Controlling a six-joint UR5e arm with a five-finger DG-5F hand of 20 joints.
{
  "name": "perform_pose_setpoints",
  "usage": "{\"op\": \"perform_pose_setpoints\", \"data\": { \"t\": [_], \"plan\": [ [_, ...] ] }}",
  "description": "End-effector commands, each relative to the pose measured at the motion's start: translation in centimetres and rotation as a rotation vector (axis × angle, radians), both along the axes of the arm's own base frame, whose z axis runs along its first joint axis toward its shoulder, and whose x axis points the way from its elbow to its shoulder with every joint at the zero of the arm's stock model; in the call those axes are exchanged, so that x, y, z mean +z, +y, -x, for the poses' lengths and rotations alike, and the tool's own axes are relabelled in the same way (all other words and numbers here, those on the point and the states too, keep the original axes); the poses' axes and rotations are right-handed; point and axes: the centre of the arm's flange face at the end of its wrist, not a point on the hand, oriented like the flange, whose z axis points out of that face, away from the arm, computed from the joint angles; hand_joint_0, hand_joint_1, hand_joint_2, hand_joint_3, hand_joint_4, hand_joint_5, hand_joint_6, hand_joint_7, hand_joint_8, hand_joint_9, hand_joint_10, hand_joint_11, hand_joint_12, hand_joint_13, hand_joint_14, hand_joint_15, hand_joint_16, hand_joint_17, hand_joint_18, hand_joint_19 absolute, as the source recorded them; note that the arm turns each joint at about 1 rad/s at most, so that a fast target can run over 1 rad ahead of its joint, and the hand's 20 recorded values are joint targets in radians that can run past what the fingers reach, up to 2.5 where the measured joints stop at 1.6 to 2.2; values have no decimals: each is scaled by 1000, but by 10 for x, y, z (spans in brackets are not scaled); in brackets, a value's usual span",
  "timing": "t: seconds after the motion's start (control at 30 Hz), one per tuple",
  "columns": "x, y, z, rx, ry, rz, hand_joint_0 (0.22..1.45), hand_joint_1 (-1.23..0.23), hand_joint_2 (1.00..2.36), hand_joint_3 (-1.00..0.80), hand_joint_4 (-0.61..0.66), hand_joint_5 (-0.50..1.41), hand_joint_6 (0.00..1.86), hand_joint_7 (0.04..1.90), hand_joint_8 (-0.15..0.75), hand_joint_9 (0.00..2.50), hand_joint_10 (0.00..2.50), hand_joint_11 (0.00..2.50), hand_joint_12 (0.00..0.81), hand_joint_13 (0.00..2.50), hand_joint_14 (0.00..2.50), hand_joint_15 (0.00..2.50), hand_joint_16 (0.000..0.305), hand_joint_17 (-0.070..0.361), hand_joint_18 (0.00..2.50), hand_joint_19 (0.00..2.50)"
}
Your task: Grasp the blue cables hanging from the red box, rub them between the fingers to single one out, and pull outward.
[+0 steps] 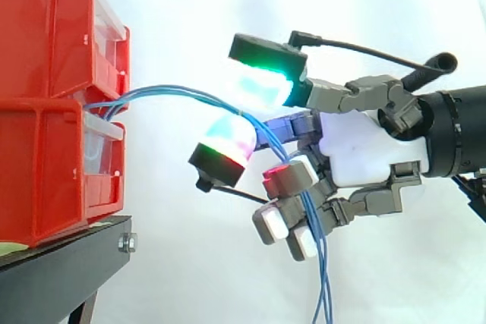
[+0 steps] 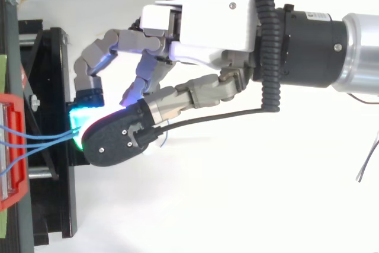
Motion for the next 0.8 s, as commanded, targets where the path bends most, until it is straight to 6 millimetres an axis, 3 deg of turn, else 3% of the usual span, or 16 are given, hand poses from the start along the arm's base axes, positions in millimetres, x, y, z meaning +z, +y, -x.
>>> {"op": "perform_pose_setpoints", "data": {
  "t": [0.0,0.2,0.43,0.57,0.6,0.63,0.77],
  "plan": [
    [2,0,-1,0,-5,-1,590,-617,1010,-242,68,-133,870,998,356,1301,23,976,439,1053,22,699,63,142,932,804],
    [4,0,-1,0,-8,-1,599,-731,1007,-53,78,-144,909,963,371,1278,21,976,455,1061,21,680,68,153,971,774],
    [6,-1,-2,-2,-11,-1,693,-830,1014,-227,-55,-175,917,992,291,1146,25,1017,387,961,27,710,53,120,824,800],
    [6,0,-2,-2,-11,-1,794,-843,1004,-426,-180,-185,929,1062,281,1142,25,1024,373,950,27,695,52,116,809,788],
    [7,-1,-2,-2,-13,-1,821,-845,1003,-456,-181,-187,923,1254,281,1148,25,1011,369,950,25,691,50,114,805,797],
    [6,-1,-2,-2,-11,-1,828,-842,1002,-467,-198,-187,923,1278,278,1150,25,1012,370,950,24,688,50,113,802,793],
    [6,-1,-2,-2,-10,-1,849,-829,1000,-500,-252,-191,940,1241,272,1178,25,1017,364,964,24,690,49,110,804,805]
  ]
}}
